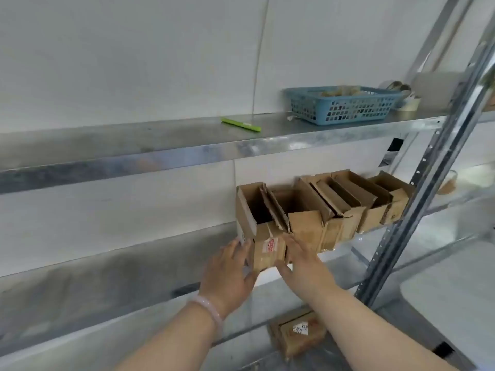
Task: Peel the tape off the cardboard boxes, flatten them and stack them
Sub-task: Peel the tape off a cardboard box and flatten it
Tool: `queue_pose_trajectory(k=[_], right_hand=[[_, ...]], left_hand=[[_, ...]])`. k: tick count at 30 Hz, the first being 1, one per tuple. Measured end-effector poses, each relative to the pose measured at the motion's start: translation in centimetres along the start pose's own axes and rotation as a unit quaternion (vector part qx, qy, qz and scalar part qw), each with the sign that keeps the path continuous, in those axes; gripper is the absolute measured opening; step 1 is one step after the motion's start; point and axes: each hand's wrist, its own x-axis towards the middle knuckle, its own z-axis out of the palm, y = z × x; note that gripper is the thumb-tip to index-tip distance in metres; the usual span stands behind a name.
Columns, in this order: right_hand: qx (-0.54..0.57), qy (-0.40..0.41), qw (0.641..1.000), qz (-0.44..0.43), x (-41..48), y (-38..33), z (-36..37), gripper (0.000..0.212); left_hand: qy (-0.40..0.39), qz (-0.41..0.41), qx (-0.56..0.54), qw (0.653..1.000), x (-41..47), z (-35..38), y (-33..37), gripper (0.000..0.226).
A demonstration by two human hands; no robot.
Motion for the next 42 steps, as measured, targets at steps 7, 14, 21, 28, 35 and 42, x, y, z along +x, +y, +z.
queue_pose_trajectory(k=[7,14,21,28,35,42], right_hand=[[0.034,-0.004,0.997,0.066,3.8,0.1,2.6,0.064],[0.054,-0.015,0.994,0.099,5.8,0.2,2.5,0.066],[0.087,-0.012,0.989,0.121,7.0,-0.2,1.7,0.059],[0.076,-0.001,0.993,0.085,6.7,-0.6,2.9,0.057],[0.164,0.030,0.981,0.096,7.6,-0.9,2.9,0.049],[0.144,0.005,0.985,0.091,9.5,0.2,2.5,0.048]], left_hand=[[-0.009,0.034,-0.042,0.998,5.6,1.8,-2.5,0.070],[0.007,0.061,-0.090,0.994,8.2,2.6,-3.5,0.065],[0.001,0.042,-0.125,0.991,8.5,2.7,-3.5,0.067],[0.041,0.007,-0.203,0.978,8.8,2.4,-3.3,0.058],[0.054,-0.001,-0.205,0.977,9.2,2.4,-3.4,0.051],[0.044,-0.001,-0.172,0.984,9.8,3.0,-3.6,0.048]])
